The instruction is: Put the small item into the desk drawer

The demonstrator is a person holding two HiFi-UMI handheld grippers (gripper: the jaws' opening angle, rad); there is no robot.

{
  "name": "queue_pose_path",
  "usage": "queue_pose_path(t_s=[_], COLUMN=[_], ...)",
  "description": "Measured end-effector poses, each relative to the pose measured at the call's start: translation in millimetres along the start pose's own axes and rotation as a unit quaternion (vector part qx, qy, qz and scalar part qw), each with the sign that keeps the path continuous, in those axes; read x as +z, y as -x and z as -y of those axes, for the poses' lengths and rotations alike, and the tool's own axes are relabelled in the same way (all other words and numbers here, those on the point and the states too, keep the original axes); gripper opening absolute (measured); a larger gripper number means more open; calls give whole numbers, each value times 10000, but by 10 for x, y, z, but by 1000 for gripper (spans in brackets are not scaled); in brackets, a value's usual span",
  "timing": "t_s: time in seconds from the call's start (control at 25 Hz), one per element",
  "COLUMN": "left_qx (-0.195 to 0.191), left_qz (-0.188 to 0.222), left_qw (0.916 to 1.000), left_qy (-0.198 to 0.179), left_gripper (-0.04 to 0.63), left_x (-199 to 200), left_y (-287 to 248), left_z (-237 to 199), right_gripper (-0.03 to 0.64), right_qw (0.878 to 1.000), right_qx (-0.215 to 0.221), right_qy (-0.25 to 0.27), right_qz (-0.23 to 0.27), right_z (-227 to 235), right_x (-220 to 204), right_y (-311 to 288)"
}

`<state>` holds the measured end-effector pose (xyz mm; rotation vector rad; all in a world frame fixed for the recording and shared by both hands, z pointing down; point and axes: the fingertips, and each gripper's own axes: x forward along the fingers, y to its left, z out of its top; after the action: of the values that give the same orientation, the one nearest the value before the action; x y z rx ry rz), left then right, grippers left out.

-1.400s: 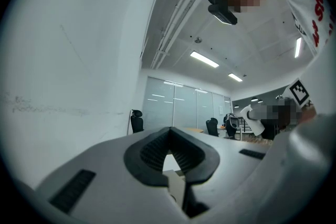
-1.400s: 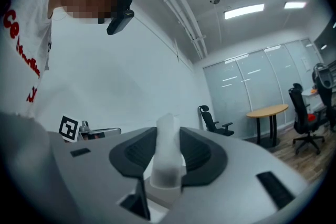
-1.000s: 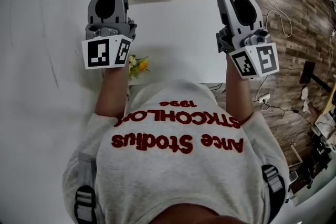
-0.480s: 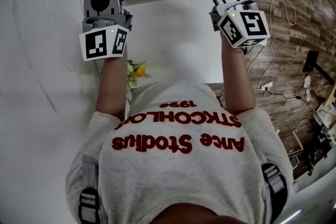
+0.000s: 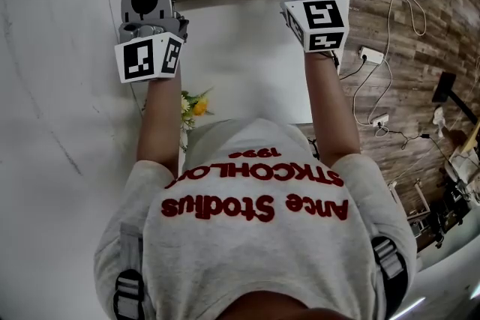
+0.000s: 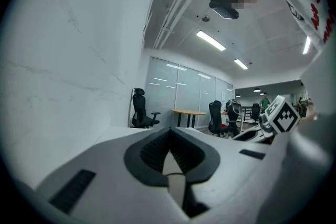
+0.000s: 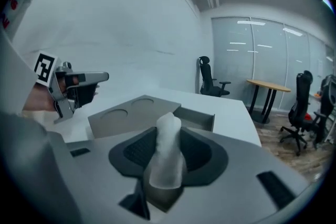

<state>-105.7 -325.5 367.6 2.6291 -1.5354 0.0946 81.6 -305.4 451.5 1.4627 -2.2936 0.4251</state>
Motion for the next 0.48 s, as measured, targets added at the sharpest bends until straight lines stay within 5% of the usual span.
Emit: queue_pose_path(t_s=[0.28, 0.48], left_qx=[67, 113], left_qz=[-60, 35], left_qw=[10000, 9999], left_qy=[15, 9], left_gripper=[8, 8], left_x=[-3, -3], left_y=[61, 116], left_z=[-59, 4], right_gripper=[182, 89], right_qw=[9992, 9994], right_qx=[-147, -239], right_qy=[-163, -247], right_qz=[-321, 78], right_z=[-11, 48], right_x=[-151, -50], right_y=[-35, 126])
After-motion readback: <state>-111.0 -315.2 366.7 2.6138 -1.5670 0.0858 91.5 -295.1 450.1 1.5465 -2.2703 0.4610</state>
